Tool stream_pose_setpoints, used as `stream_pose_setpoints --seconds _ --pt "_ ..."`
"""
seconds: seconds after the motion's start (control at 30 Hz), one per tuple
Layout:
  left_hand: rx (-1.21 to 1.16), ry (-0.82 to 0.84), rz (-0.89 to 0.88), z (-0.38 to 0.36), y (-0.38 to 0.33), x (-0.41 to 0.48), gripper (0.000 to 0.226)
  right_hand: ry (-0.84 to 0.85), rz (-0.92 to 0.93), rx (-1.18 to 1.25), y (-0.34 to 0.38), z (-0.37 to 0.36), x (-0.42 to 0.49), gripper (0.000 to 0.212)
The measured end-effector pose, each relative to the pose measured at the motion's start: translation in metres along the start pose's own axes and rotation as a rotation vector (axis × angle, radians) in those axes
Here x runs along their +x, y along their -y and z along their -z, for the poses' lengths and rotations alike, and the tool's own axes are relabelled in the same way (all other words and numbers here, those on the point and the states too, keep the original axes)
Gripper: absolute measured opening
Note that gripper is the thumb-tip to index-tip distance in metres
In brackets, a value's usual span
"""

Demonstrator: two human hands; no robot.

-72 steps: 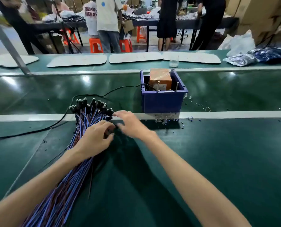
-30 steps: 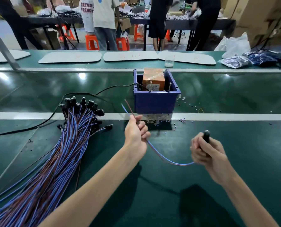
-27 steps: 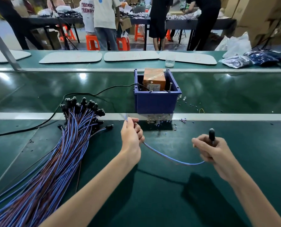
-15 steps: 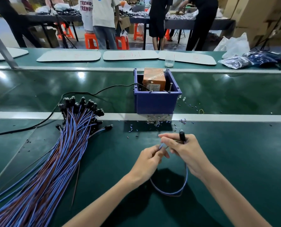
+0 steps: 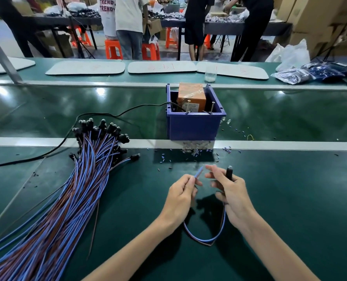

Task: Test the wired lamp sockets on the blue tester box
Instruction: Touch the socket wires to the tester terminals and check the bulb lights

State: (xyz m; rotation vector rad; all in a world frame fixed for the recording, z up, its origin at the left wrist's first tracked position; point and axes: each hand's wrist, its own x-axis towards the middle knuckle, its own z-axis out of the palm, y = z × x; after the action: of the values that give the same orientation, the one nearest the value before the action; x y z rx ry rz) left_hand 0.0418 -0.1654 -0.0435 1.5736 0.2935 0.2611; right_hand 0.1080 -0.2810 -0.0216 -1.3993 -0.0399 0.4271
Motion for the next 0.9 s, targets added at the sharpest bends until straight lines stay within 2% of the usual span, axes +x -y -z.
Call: stream_pose_setpoints --seconds 0.1,0.13,0.17,0.27,0.3,0.4,0.53,0.67,0.9 --pt "-0.101 -0.071 0.014 -0.004 -0.007 0.006 0.028 0.079 -0.127 -0.150 0.000 0.005 0.004 0.065" --pt "-0.112 -0.091 0.019 -0.006 -0.009 0.009 0.027 0.094 -0.143 -0.159 0.002 0.005 0.006 0.069" --pt "-0.116 -0.109 0.027 -0.008 -0.011 0.012 0.027 0.095 -0.145 -0.145 0.003 0.006 0.009 0.066" --pt "-0.145 -0.165 0.076 -0.015 -0.017 0.024 0.026 0.075 -0.101 0.022 0.008 0.007 0.020 0.026" --pt "-0.169 -0.185 0.093 -0.017 -0.019 0.029 0.026 0.082 -0.082 0.067 0.011 0.005 0.024 0.020" --pt "-0.256 -0.251 0.089 -0.024 -0.028 0.048 0.026 0.107 -0.047 0.071 0.023 -0.002 0.039 0.025" --pt "-0.232 -0.351 0.029 -0.030 -0.038 0.074 0.025 0.125 -0.053 0.020 0.040 -0.020 0.058 0.028" --pt "-0.257 -0.448 0.000 -0.030 -0.042 0.094 0.022 0.142 -0.039 0.090 0.047 -0.034 0.073 0.008" --pt "-0.342 -0.399 -0.047 -0.027 -0.031 0.090 0.022 0.206 -0.110 0.303 0.026 -0.032 0.074 0.010"
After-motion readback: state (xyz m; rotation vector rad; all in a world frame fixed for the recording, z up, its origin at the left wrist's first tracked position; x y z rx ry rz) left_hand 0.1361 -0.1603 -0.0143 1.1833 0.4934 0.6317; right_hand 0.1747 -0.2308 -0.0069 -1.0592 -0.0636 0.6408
